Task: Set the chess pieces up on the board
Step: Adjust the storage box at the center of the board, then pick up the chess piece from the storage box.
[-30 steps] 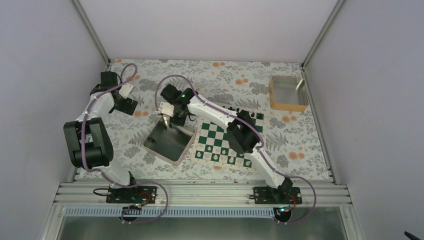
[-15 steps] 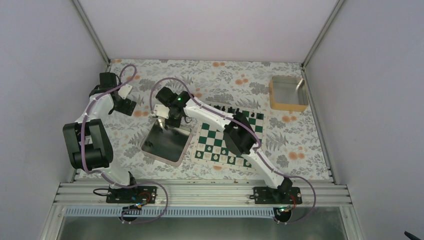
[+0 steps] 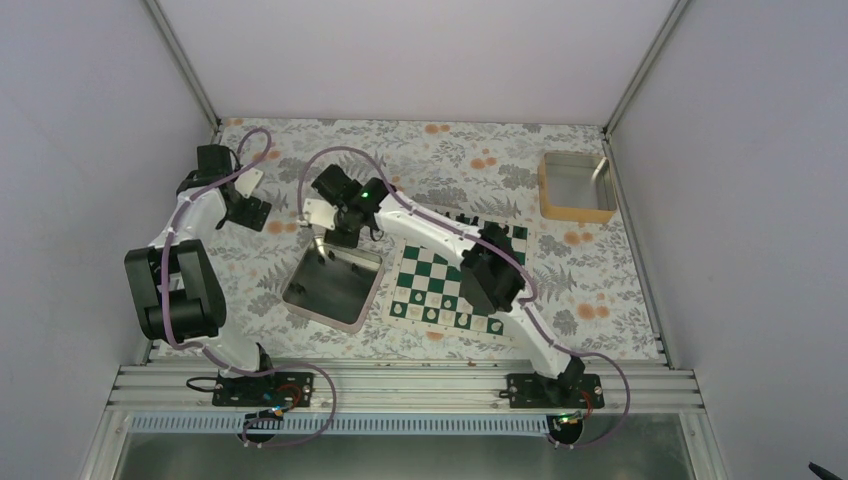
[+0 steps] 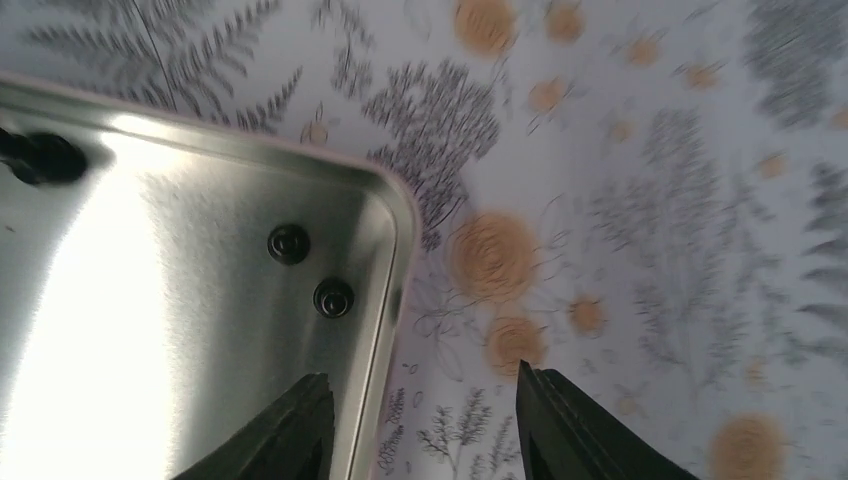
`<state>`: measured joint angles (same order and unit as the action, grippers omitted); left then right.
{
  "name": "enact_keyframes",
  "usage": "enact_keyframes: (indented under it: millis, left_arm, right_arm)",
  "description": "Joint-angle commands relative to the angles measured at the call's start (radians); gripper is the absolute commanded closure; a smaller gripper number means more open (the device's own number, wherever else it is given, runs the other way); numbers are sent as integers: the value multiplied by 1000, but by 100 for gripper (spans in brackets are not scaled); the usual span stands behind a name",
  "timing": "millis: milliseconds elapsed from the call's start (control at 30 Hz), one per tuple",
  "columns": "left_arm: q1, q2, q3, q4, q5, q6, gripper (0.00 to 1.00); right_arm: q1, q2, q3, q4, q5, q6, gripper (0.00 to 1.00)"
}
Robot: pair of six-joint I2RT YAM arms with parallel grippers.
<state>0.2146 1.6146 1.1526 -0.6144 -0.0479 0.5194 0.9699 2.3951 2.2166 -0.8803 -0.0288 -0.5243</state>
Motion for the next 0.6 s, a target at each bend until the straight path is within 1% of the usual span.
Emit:
enact_keyframes:
  millis: [0, 67, 233, 333, 467, 567]
  left_arm:
    - [9, -36, 21, 20, 37, -20, 0]
    - [10, -38, 16, 24, 53, -35, 0]
    - [10, -54, -10, 42, 75, -69, 0]
    - [11, -73, -31, 60, 86, -89, 0]
    - [12, -103, -59, 103, 95, -118, 0]
    - [14, -124, -74, 121, 104, -139, 0]
  right_arm:
    - [31, -108, 4, 33, -39, -15, 54]
    - [37, -112, 5, 20, -113, -6, 57]
    - [43, -92, -7, 12, -310, 15, 61]
    - [54, -95, -55, 60, -353, 24, 64]
    - [84, -84, -109, 113, -369, 26, 64]
    - [100, -57, -115, 128, -371, 23, 65]
